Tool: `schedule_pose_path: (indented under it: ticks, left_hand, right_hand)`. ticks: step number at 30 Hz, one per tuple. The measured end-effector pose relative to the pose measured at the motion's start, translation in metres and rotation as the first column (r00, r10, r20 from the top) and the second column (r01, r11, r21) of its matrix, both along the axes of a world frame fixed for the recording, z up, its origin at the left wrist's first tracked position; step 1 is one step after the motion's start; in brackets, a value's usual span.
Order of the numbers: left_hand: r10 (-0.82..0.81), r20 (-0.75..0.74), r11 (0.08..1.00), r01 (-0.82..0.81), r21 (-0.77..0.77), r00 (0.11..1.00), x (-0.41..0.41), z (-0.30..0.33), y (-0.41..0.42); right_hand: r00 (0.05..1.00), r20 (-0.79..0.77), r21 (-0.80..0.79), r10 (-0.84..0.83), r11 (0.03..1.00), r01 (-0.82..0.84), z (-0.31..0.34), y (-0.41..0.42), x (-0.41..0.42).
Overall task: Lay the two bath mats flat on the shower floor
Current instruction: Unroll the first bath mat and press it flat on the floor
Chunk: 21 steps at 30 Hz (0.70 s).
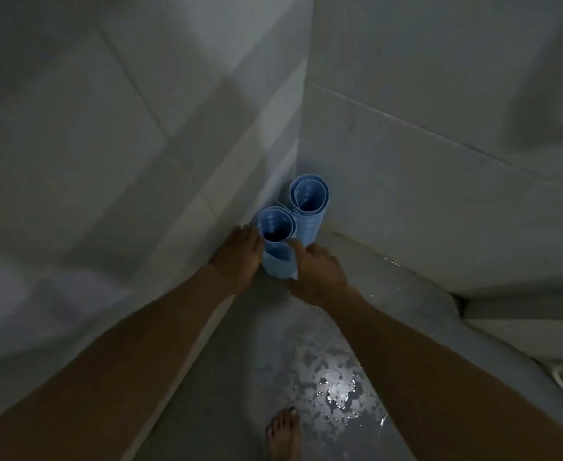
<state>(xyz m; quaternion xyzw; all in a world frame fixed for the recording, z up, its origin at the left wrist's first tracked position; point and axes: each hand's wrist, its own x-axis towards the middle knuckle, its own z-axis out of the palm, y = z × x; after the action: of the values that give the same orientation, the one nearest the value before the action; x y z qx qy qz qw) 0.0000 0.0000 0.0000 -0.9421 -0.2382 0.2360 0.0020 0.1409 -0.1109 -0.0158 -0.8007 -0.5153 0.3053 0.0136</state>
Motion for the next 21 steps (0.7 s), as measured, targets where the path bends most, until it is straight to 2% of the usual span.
schedule_pose_path:
  ticks: [1,6,9,11,15,17,21]
  left_hand:
    - [0.002,-0.024,1.0,-0.001,0.023,1.0,0.006,-0.009,0.005]
    - [-0.069,0.041,0.995,0.066,0.077,0.997,0.017,-0.052,0.027]
    - [-0.101,0.071,0.992,0.095,0.078,0.992,0.02,-0.071,0.031]
    - [-0.13,0.118,0.989,0.12,0.089,0.984,0.017,-0.079,0.03]
    - [-0.274,0.246,0.956,0.235,0.175,0.93,0.004,-0.088,0.02]
    - [-0.277,0.295,0.96,0.253,0.115,0.915,0.002,-0.09,0.008]
    - [-0.355,0.369,0.935,0.333,0.125,0.859,0.007,-0.083,-0.027]
  right_hand:
    - [1.0,0.016,-0.012,0.005,1.0,-0.004,-0.012,0.008,-0.001]
    - [0.997,0.074,-0.061,-0.015,0.998,0.019,-0.063,0.038,-0.004]
    - [0.998,0.063,0.018,-0.023,1.0,0.022,-0.081,0.041,-0.001]
    - [0.999,0.032,0.069,-0.021,0.997,0.018,-0.085,0.04,0.001]
    - [0.998,0.025,0.045,0.065,0.997,-0.066,-0.081,0.021,0.01]
    - [0.995,0.023,0.021,0.095,0.995,-0.095,-0.077,0.005,0.016]
    - [0.993,0.035,-0.046,0.109,0.993,-0.108,-0.063,-0.032,0.024]
